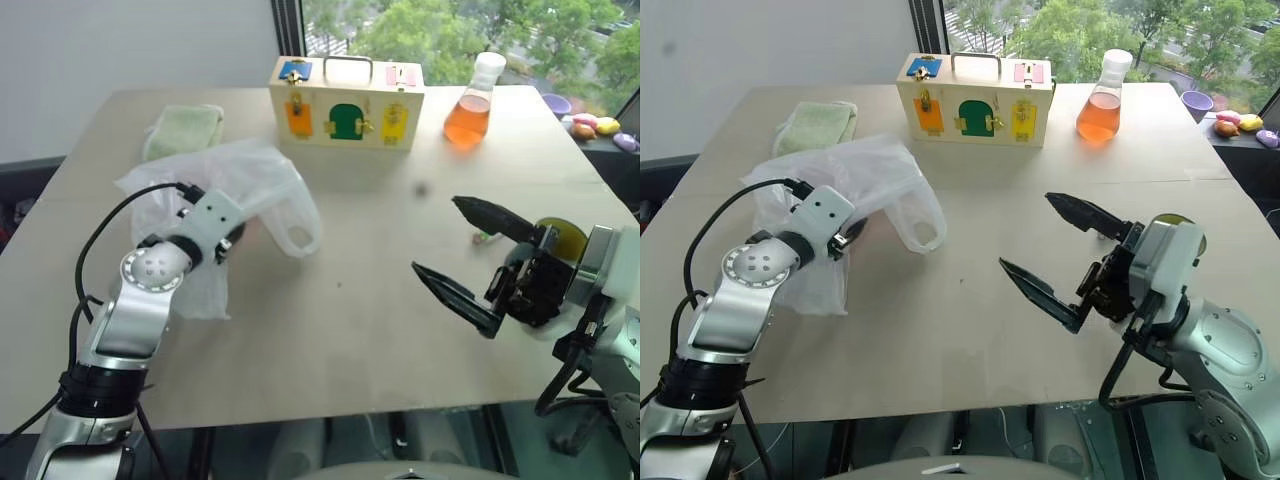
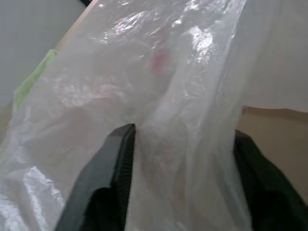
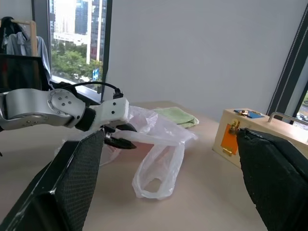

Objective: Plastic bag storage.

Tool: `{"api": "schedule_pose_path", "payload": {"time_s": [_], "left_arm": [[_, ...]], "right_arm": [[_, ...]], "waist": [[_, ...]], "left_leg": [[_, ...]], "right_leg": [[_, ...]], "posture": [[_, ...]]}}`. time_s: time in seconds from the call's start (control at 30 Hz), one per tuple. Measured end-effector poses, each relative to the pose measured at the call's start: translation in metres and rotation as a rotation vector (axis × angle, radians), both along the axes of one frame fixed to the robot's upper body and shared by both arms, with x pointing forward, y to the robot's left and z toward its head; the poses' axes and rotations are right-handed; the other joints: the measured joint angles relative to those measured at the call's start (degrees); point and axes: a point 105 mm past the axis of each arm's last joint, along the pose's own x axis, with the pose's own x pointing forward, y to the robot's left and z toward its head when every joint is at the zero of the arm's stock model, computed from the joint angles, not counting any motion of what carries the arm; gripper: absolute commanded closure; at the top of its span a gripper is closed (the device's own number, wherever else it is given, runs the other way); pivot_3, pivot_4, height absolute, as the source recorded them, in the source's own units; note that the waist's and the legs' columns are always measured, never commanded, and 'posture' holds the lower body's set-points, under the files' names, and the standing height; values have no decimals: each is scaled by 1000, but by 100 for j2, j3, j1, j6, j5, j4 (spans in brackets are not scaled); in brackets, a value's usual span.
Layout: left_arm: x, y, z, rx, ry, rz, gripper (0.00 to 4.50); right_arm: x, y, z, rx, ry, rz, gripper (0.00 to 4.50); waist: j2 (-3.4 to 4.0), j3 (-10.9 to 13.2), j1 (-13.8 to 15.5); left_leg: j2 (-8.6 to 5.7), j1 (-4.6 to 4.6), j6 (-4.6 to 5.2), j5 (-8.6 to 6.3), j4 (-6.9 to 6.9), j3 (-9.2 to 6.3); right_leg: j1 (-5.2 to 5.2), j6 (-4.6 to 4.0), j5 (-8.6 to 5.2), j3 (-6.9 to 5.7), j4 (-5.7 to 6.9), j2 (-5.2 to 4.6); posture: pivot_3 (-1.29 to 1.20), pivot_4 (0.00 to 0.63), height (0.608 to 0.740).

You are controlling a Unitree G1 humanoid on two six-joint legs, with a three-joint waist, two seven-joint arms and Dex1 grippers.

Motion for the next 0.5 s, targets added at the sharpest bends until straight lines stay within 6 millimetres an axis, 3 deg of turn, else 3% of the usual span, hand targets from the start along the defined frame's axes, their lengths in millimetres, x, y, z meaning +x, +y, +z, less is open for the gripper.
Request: {"api": "schedule_pose_path", "payload": {"time_s": [0.03,0.07,0.27,0.37,0.5], "left_arm": [[2,1,0,6,-1,4,4328],[2,2,0,12,-6,4,4473],[11,-5,10,-56,-28,-14,4473],[18,-21,30,-281,-26,-47,4473],[21,-35,77,-525,-8,-114,4473]], "right_arm": [[0,-1,0,3,0,-5,0],[1,-1,0,7,-2,-9,0],[6,-3,-6,-6,11,-56,0],[16,-4,-19,-94,60,-112,0],[39,-11,-36,-240,129,-206,0]], "waist": [[0,0,1],[0,0,0],[0,0,13],[-9,3,26],[-18,8,-22]], "left_leg": [[0,0,0,0,0,0],[0,-1,0,0,0,0],[-1,-1,0,0,2,-2],[-5,-9,0,0,12,-6],[-4,-7,0,0,12,-9]], "right_leg": [[0,-9,6,0,0,-1],[0,-14,9,0,0,-1],[1,-15,11,-2,0,-1],[1,-13,12,-8,2,-3],[1,-13,12,-8,5,0]], "posture": [[0,150,740],[0,150,740],[0,150,740],[0,150,740],[0,150,740]]}}
